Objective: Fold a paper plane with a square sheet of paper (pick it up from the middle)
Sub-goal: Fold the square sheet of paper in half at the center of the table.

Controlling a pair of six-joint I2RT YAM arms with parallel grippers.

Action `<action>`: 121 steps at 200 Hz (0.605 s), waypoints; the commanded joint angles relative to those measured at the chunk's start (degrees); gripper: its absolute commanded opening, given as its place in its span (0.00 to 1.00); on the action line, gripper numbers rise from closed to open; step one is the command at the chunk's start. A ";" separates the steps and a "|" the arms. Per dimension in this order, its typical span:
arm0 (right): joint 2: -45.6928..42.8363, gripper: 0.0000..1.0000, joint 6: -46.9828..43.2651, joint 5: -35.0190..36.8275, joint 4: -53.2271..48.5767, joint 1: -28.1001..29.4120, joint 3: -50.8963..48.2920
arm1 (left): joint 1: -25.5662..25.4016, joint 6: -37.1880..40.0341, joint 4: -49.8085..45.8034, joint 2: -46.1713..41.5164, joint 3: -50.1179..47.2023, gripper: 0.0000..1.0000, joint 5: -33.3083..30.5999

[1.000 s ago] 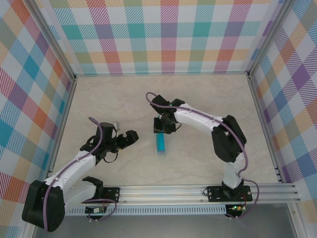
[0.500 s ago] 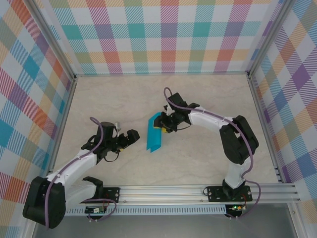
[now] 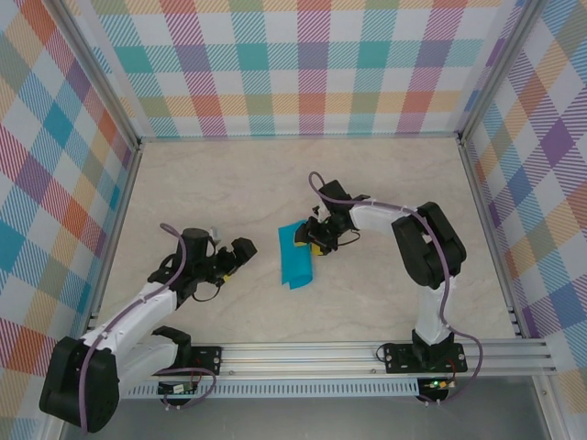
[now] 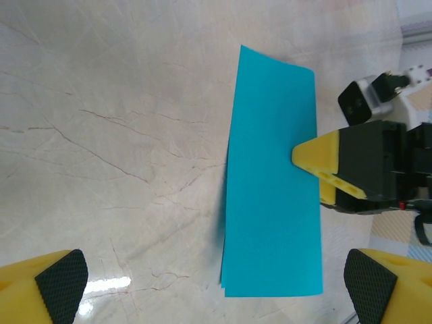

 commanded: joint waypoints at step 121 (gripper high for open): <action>-2.58 0.59 -4.45 1.29 -10.64 -1.69 -0.79 | -5.58 -5.81 5.47 0.71 -2.82 1.00 -7.56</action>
